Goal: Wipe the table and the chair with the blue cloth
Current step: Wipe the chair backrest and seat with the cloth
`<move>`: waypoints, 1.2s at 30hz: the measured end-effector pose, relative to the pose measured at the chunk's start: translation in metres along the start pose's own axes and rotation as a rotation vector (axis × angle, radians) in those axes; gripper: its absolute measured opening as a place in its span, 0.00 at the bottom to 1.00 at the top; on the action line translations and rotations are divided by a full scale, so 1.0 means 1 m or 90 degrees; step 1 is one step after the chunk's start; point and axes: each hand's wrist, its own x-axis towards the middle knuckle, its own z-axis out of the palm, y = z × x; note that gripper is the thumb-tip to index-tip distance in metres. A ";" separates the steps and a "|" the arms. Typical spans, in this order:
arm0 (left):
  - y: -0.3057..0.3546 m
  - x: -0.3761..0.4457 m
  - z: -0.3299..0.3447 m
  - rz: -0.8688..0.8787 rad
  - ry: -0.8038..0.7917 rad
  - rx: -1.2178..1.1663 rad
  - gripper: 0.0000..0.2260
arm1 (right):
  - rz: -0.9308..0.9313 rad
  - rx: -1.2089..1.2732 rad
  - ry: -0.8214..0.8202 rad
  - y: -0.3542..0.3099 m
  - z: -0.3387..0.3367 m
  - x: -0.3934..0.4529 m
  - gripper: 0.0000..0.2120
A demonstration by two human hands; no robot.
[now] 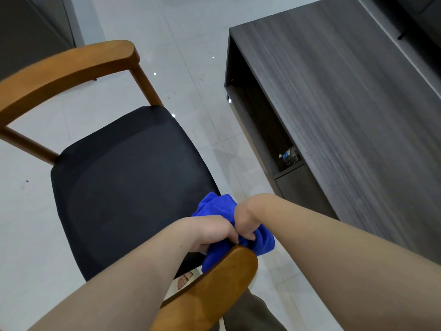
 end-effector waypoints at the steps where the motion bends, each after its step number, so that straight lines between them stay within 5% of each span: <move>1: 0.000 -0.002 -0.001 -0.004 -0.008 -0.010 0.17 | 0.001 0.005 -0.003 -0.001 -0.001 -0.001 0.12; 6: 0.005 -0.018 -0.006 0.022 -0.026 -0.028 0.19 | 0.014 0.087 -0.016 -0.002 -0.011 -0.012 0.05; 16: 0.030 -0.061 0.009 0.178 0.210 0.360 0.05 | 0.039 0.284 0.138 0.011 0.010 -0.036 0.13; 20: 0.034 -0.081 -0.002 0.229 0.315 0.353 0.08 | -0.014 0.381 0.289 0.005 0.006 -0.047 0.12; 26: 0.030 -0.127 -0.023 0.183 0.327 0.320 0.29 | -0.044 0.441 0.388 -0.012 -0.002 -0.072 0.10; 32: 0.030 -0.188 -0.041 0.158 0.393 0.369 0.28 | -0.110 0.650 0.471 -0.018 -0.005 -0.115 0.20; 36: 0.033 -0.228 -0.045 0.212 0.463 0.273 0.26 | -0.172 0.786 0.473 -0.024 -0.014 -0.148 0.12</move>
